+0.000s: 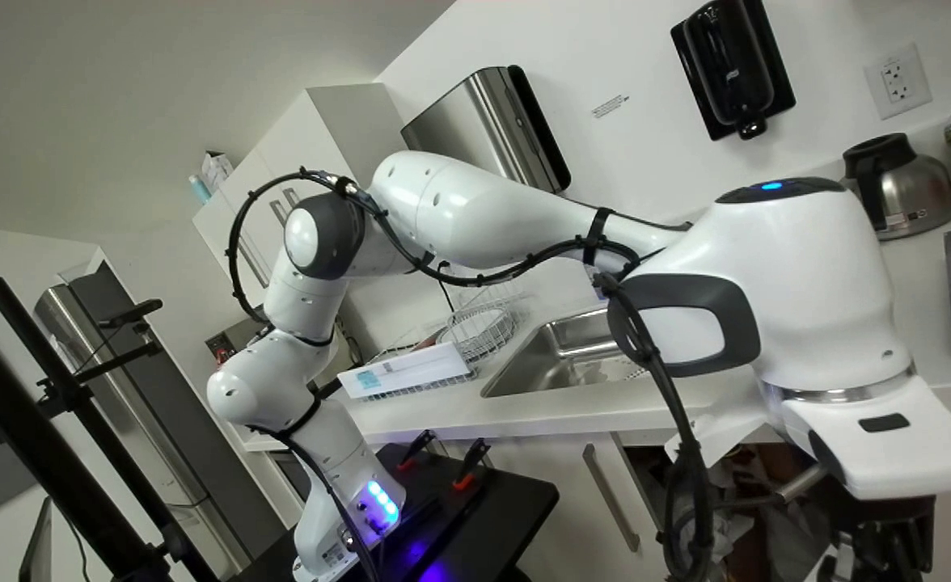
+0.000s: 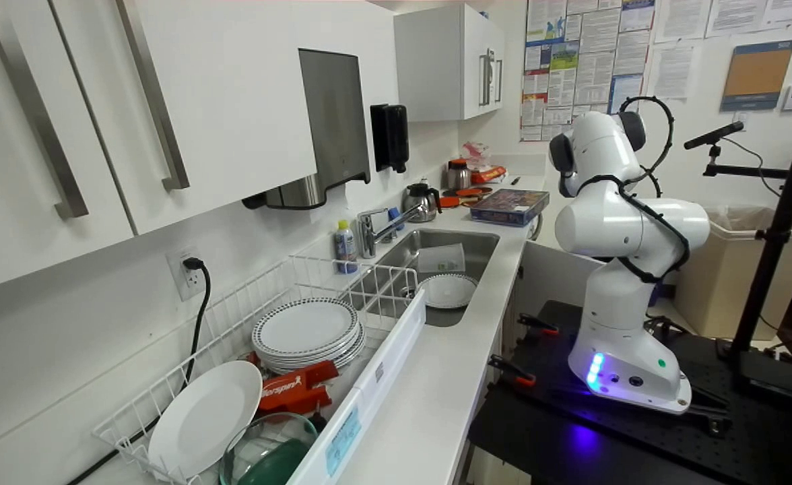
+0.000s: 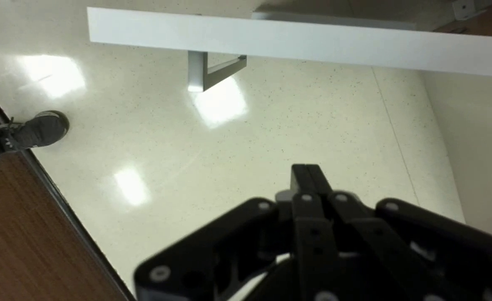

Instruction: Close the cupboard below the sink

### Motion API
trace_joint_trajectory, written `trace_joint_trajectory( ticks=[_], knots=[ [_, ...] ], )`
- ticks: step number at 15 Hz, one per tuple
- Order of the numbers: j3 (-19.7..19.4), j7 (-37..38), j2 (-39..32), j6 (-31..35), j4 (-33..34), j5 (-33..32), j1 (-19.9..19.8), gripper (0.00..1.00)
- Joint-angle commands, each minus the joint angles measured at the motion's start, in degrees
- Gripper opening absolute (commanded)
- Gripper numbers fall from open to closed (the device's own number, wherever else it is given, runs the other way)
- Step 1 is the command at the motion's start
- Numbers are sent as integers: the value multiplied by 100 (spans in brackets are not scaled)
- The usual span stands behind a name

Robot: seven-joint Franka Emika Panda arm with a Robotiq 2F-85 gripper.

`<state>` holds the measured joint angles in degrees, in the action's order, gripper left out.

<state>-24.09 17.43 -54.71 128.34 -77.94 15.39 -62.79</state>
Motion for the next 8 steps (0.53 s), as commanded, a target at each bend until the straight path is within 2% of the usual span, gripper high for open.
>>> trace_joint_trajectory(
  ticks=[1,8],
  knots=[
    [216,217,-297,-252,397,-184,-127,0],
    [443,201,-480,-760,405,-115,-221,0]
  ],
)
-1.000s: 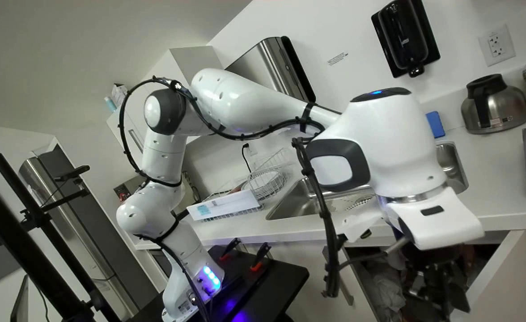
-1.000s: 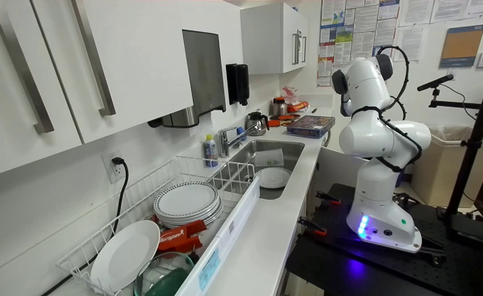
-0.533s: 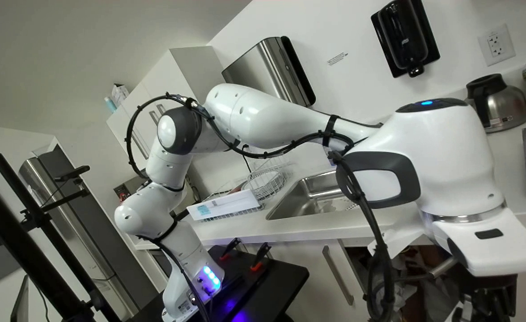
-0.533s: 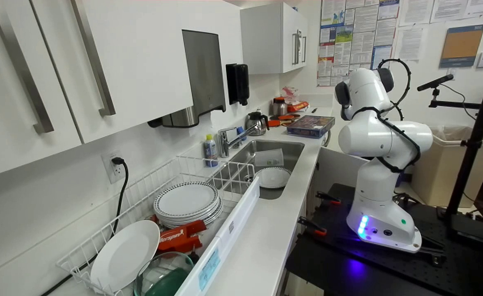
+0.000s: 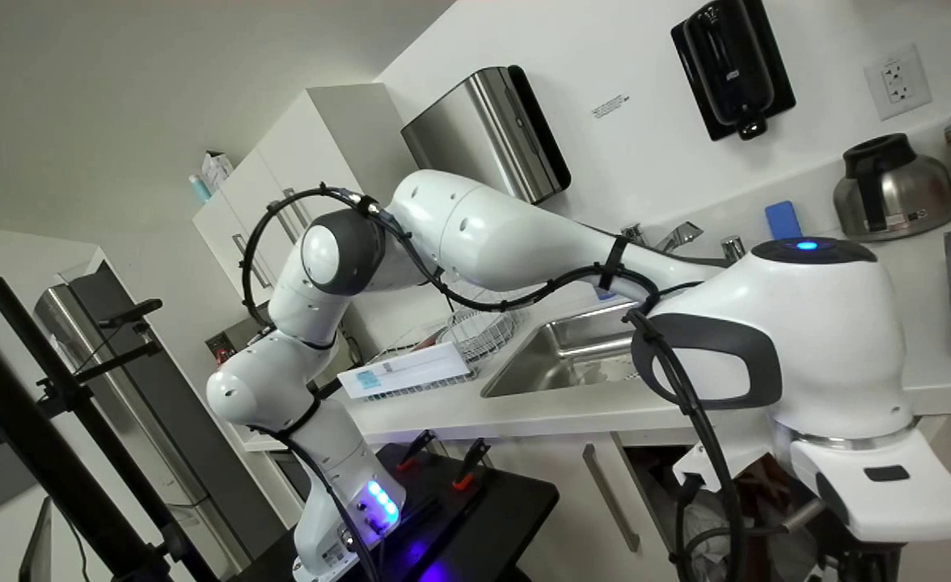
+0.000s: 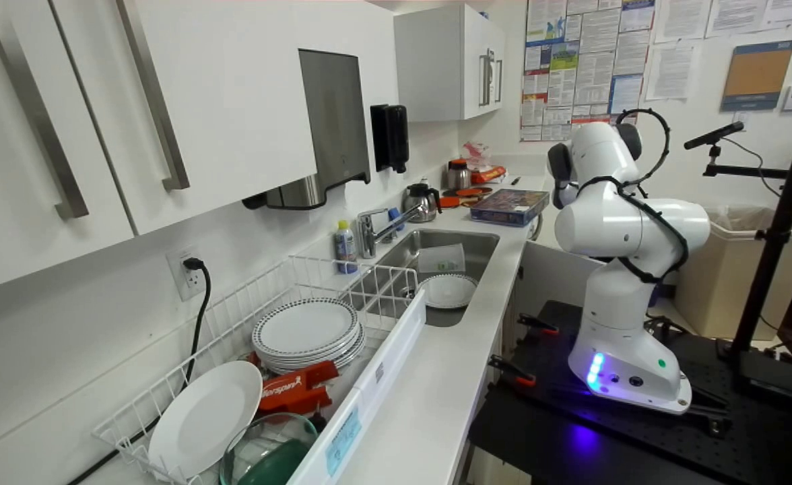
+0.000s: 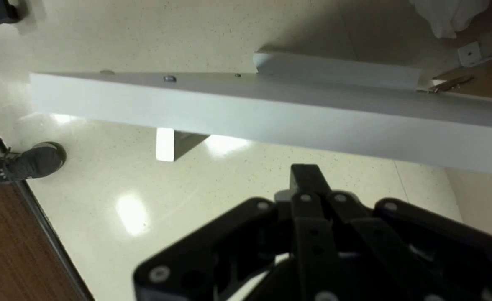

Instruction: Close the cupboard below the sink

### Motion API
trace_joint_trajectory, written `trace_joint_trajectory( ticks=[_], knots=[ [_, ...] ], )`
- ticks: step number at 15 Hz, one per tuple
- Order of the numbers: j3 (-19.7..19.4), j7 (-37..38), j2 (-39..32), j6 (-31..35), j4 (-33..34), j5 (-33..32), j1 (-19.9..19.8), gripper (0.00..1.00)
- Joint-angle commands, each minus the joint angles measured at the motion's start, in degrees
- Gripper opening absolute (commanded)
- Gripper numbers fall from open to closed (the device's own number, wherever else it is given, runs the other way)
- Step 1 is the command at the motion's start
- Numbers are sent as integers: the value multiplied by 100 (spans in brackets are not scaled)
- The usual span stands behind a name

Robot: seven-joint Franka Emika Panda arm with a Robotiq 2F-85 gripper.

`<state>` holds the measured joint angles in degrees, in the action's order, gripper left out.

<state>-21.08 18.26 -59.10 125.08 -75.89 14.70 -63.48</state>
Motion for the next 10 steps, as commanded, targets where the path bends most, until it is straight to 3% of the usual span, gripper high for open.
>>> trace_joint_trajectory(
  ticks=[1,10],
  knots=[
    [167,107,-20,-577,187,-24,-176,0],
    [648,212,235,-1917,-154,536,-361,0]
  ],
)
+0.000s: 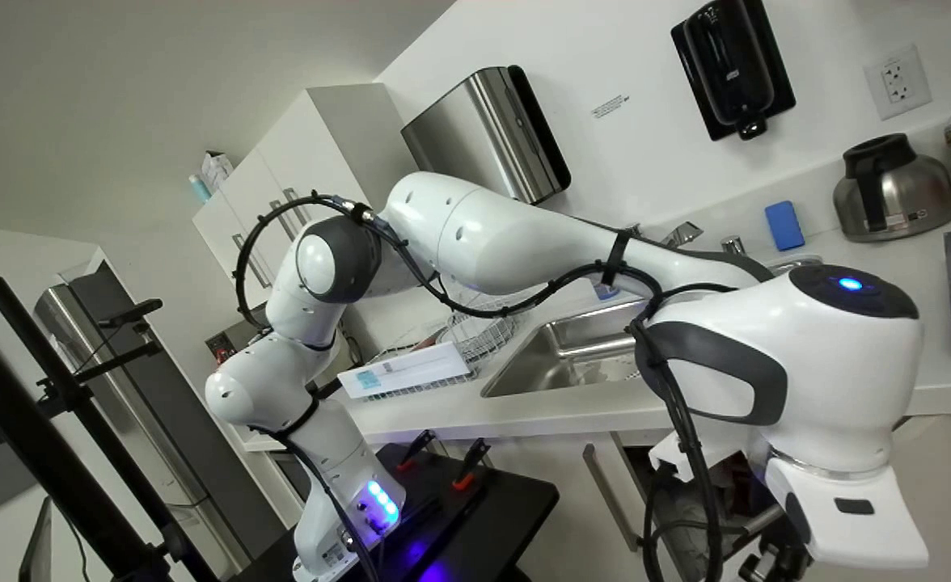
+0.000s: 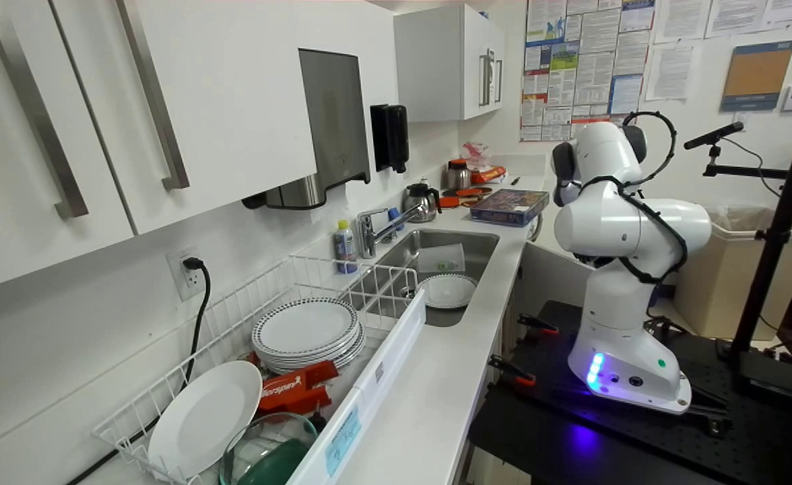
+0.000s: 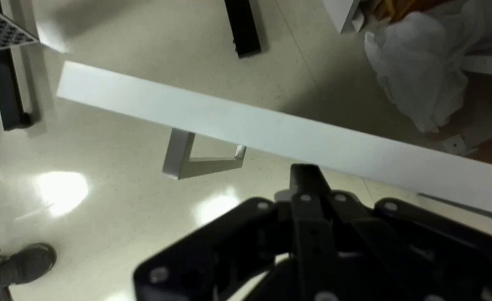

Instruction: Close the cupboard below the sink

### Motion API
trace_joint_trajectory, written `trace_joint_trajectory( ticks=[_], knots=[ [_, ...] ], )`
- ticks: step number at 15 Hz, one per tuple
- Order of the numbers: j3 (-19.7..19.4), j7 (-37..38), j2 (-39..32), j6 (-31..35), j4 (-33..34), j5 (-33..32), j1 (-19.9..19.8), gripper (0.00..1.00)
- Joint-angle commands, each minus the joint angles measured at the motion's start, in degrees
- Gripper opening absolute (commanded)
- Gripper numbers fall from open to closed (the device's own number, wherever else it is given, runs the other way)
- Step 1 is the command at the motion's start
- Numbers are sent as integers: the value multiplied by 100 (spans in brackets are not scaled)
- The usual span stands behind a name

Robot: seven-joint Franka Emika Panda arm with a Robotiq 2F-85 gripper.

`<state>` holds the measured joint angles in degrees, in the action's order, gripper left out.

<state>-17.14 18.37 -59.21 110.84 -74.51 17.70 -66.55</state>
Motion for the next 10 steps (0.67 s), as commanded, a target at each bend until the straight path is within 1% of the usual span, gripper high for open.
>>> trace_joint_trajectory(
  ticks=[1,3,10],
  knots=[
    [303,216,282,-554,-405,339,-24,0],
    [385,208,343,-601,-602,526,30,0],
    [568,151,585,-305,-1146,1033,283,0]
  ],
)
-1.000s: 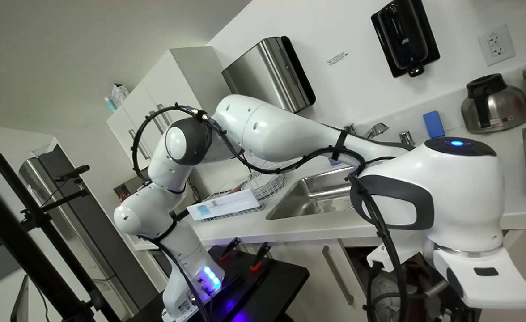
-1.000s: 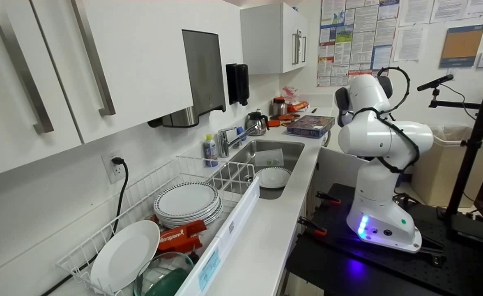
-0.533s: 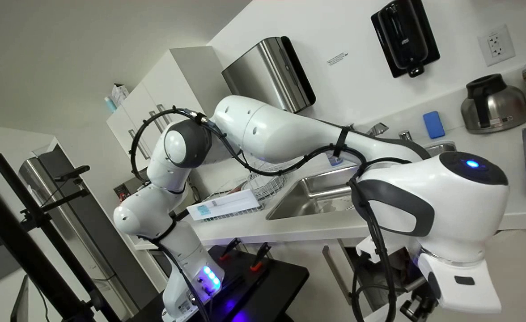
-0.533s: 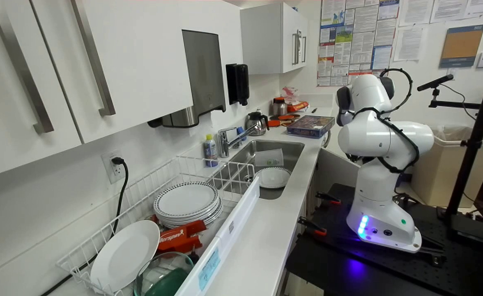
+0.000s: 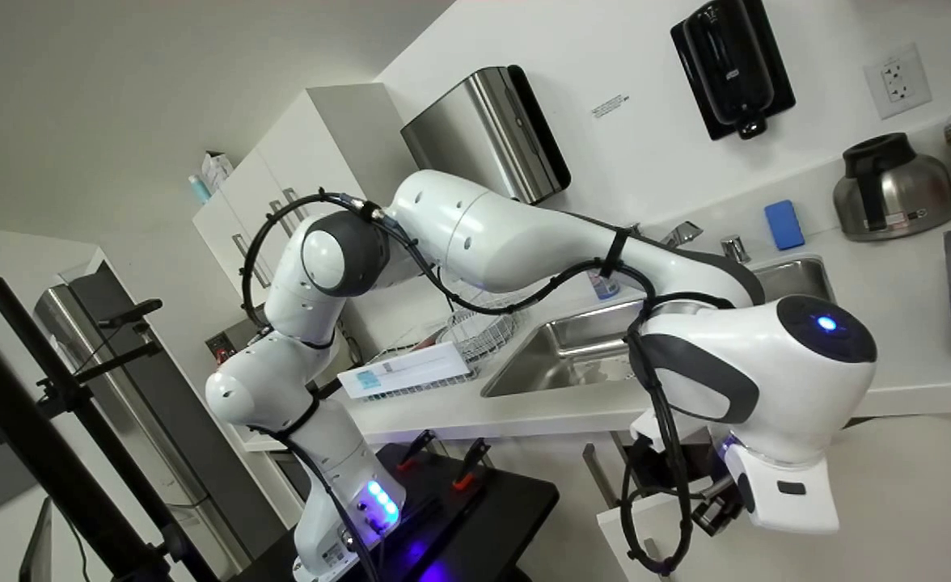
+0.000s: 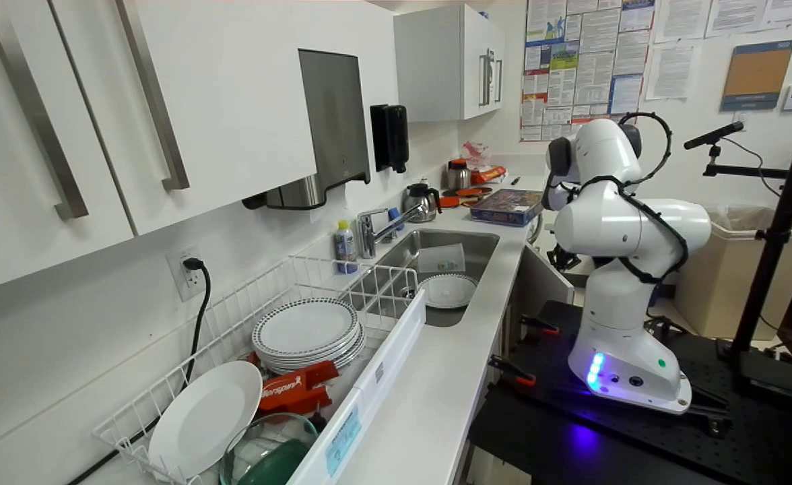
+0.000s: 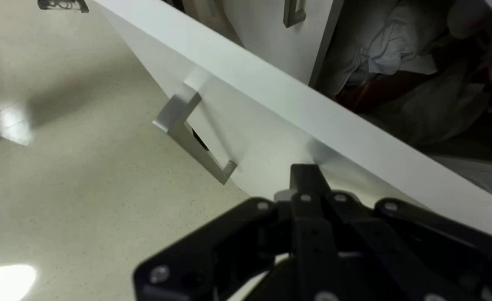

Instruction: Close the cupboard below the sink

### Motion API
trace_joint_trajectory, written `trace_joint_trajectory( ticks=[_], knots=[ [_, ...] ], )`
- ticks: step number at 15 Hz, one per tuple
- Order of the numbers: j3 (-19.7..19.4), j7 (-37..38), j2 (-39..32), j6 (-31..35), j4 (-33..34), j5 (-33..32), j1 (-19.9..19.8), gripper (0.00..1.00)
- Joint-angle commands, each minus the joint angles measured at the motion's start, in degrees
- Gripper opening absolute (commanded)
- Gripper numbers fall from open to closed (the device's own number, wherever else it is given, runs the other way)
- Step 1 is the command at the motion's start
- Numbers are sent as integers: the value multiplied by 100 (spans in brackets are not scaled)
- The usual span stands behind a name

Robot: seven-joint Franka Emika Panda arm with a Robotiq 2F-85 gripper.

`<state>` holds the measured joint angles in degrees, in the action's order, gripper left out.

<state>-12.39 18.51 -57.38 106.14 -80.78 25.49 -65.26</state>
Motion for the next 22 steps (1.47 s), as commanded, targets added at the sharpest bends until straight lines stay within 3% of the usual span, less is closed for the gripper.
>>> trace_joint_trajectory(
  ticks=[1,10,14,18,22],
  knots=[
    [98,143,438,247,-596,324,230,0],
    [62,69,916,1337,-1524,817,1052,0],
    [48,-131,1313,1756,-2035,812,1137,0],
    [-248,-806,2333,2033,-2863,222,1369,0],
    [-713,-1409,3390,1951,-3380,-911,1665,0]
  ],
)
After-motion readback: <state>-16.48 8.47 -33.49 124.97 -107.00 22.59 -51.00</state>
